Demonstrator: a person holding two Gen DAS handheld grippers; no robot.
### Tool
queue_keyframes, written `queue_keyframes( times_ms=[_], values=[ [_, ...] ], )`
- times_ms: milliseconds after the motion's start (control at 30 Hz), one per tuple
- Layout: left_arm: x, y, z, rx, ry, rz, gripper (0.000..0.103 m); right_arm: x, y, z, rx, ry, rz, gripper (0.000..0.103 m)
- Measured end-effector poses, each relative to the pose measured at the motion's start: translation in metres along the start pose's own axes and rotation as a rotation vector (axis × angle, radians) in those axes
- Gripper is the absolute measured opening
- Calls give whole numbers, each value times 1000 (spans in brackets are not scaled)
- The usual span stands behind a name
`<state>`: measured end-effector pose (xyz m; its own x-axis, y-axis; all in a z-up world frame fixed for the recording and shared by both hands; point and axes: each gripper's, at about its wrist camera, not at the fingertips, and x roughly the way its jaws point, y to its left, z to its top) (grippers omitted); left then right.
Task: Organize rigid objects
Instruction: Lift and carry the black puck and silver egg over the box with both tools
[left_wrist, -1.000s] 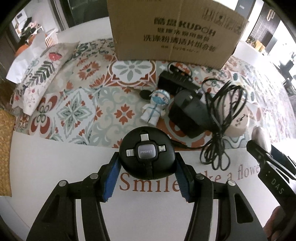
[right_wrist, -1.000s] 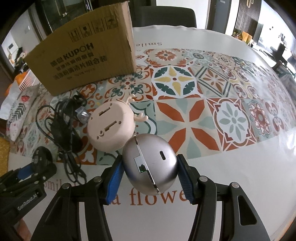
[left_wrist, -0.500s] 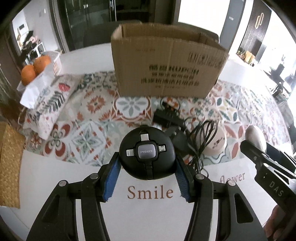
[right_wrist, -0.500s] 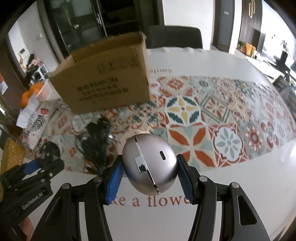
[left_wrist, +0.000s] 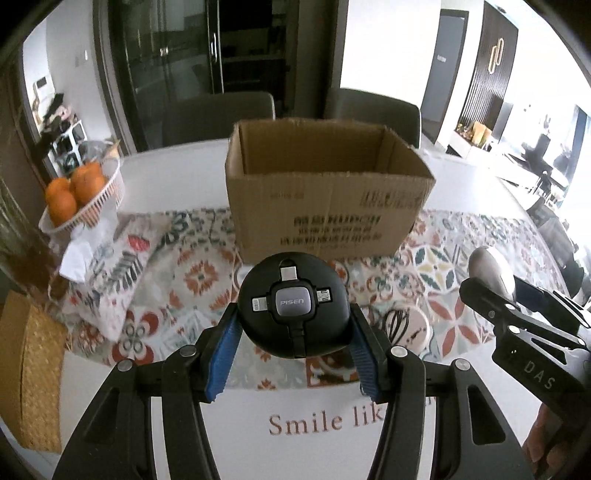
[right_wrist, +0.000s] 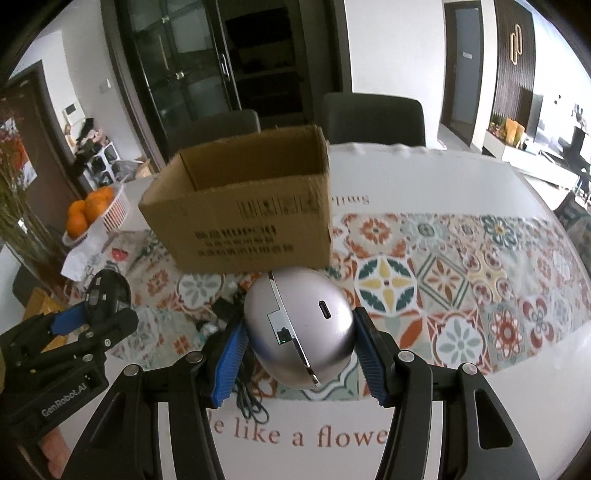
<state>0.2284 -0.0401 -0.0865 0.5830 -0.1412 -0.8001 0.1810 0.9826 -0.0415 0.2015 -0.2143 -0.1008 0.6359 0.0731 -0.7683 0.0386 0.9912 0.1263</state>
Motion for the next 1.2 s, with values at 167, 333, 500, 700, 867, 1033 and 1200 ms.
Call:
queue_keyframes(
  times_ms=[167, 333, 500, 700, 867, 1033, 1200],
  values=[
    [-6, 1, 23, 15, -44, -2, 56, -4, 6, 20, -14, -34, 11, 57],
    [-10, 2, 46, 22, -64, -30, 56, -6, 8, 43, -14, -66, 27, 57],
    [-13, 3, 67, 25, -89, -34, 56, -8, 11, 66, -17, -97, 38, 57],
    [-13, 5, 91, 31, -112, -34, 56, -5, 14, 89, -26, -111, 47, 57],
    [-8, 6, 106, 36, -116, -35, 56, 0, 16, 106, -31, -114, 55, 57],
    [-1, 9, 121, 36, -112, -39, 56, 7, 18, 120, -39, -114, 61, 57],
    [8, 10, 136, 42, -102, -45, 56, 19, 18, 136, -46, -100, 65, 57]
  ],
)
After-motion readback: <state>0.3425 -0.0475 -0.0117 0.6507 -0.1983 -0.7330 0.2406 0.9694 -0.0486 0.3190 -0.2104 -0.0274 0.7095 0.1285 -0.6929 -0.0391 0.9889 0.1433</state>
